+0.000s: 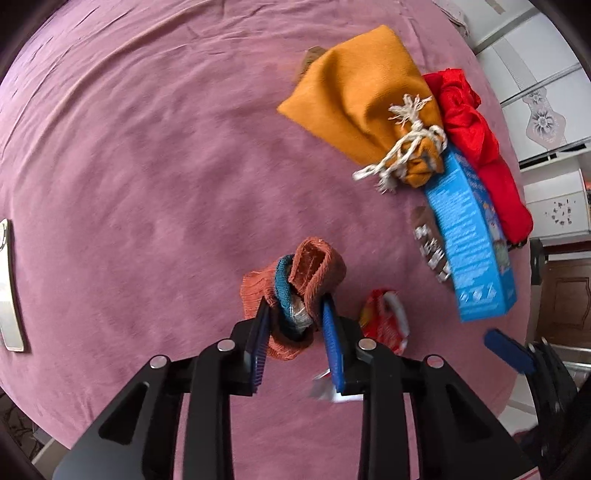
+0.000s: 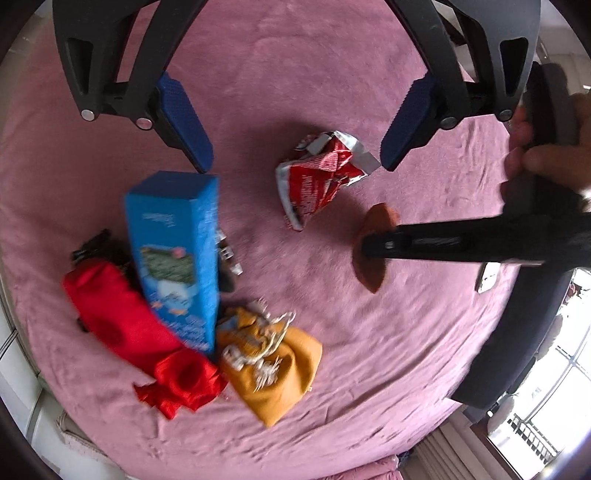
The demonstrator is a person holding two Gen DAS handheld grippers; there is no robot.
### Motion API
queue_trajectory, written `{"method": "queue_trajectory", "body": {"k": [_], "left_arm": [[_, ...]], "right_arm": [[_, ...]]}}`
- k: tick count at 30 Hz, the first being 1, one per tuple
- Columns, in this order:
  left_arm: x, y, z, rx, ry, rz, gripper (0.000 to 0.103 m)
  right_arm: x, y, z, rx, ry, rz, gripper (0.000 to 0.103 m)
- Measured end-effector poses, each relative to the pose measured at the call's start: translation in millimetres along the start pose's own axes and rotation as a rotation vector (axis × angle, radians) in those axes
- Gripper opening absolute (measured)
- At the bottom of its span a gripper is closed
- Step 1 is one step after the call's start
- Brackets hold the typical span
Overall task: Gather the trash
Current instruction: 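Grasp the red snack wrapper with the right tool while the left holds the sock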
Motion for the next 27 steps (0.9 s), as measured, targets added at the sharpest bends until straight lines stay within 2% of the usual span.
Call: {"method": "queue_trajectory", "body": {"k": [6, 9, 11, 12, 16, 17, 19, 22, 27], "left_arm": [[-0.3, 22.1, 11.5, 0.000, 0.000, -0.009, 0.028], [4.1, 29.0, 15.3, -0.031, 0.018, -0.018, 0.028], [4.3, 32.9, 15.2, -0.040, 0.020, -0.023, 0.028], [5.0, 32.9, 18.1, -0.045, 0.024, -0.024, 0.028], [1.5, 33.7, 25.2, -0.036, 0.032, -0.027, 0.028], [1.1, 42.8, 24.7, -0.034, 0.037, -0.028, 0.028], [-5.0, 43.5, 14.6, -0.024, 0.044, -0.029, 0.028], [-15.4, 42.1, -8.2, -0.001, 0.057, -0.026, 0.028], [-29.3, 37.3, -63.6, 0.074, 0.077, -0.032, 0.028]], "right_arm": [[38.5, -3.5, 7.7, -0.012, 0.039, 0.044, 0.078], [58.4, -5.8, 7.4, -0.014, 0.073, 0.084, 0.069], [64.4, -5.4, 7.2, -0.012, 0.073, 0.109, 0.055], [64.2, -5.4, 7.0, -0.013, 0.060, 0.110, 0.051], [51.6, -4.2, 3.2, -0.022, 0.034, 0.095, 0.046], [46.1, -3.6, -0.2, -0.019, 0.020, 0.095, 0.045], [34.5, -4.8, -4.6, -0.019, 0.001, 0.091, 0.044], [7.0, -3.3, -16.3, -0.024, -0.031, 0.071, 0.044], [-42.3, 1.0, -44.2, -0.020, -0.016, 0.012, 0.044]]}}
Point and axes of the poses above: each gripper's, at about its wrist camera, not at the fingertips, and x roughly the way its jaws point, z to its left, y to its underside, the point moved 1 cm from there along x, roughly the way its jaws point, and after that the axes turned 8 degrees about x, right-handed, at the moved point
